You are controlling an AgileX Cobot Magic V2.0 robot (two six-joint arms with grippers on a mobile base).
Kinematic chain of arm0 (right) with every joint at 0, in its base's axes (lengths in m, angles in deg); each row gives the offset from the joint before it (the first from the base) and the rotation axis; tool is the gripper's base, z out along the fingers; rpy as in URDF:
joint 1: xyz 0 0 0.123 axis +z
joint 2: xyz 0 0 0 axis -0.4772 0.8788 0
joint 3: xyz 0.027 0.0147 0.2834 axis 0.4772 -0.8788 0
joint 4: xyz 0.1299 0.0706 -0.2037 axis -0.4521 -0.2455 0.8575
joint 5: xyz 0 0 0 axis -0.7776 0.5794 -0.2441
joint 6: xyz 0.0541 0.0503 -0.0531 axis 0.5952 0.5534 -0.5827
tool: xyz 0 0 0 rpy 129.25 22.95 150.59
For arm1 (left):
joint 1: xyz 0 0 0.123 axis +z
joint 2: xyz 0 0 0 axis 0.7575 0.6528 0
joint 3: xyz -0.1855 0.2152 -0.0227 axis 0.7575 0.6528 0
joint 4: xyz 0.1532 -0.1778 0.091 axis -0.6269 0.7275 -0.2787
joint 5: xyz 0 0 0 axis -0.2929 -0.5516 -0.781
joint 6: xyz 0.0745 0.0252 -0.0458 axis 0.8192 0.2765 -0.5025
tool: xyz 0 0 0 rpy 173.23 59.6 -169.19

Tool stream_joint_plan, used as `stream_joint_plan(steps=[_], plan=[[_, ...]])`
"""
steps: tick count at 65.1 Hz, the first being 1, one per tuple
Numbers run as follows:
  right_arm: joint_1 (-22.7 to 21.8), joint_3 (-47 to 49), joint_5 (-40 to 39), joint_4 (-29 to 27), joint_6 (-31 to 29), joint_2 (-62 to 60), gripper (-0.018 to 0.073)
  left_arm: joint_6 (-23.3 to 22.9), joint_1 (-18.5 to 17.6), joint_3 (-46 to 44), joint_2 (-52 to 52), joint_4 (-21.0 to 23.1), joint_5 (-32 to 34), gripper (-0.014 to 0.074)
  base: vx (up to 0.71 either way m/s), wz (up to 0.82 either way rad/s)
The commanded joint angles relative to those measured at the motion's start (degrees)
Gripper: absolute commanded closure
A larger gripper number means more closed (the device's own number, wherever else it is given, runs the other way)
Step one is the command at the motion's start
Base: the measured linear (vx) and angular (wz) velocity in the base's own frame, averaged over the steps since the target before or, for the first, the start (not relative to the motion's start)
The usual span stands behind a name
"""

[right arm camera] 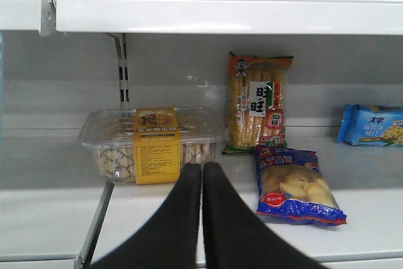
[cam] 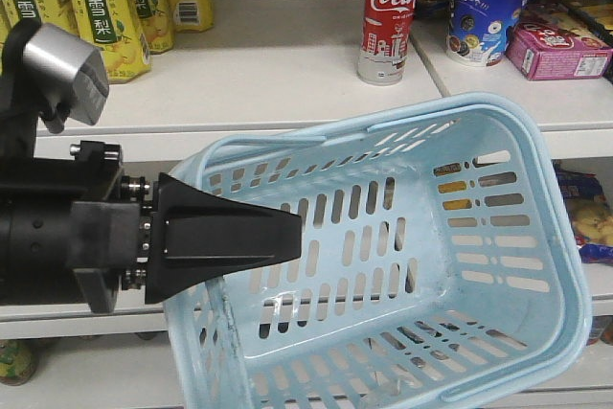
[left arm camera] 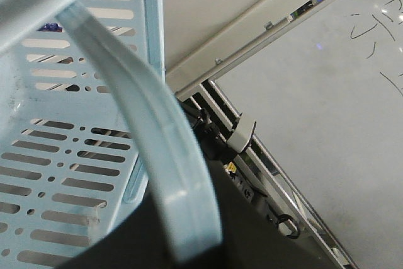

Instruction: Place coke in basket with both arms

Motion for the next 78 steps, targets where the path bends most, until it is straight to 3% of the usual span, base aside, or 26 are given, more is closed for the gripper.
stream_joint_plan(steps=[1, 78], plan=[[-0.4, -0.4, -4.2, 0.4, -0.4, -0.8, 0.0564, 0.5, 0.0, -1.6, -1.4, 4.7, 0.8, 0.0603, 0.02, -0.01], [-0.4, -0.4, -4.2, 0.4, -0.4, -0.8, 0.0564, 0.5, 0.0, -1.6, -1.4, 4.7, 0.8, 0.0603, 0.01, -0.01]])
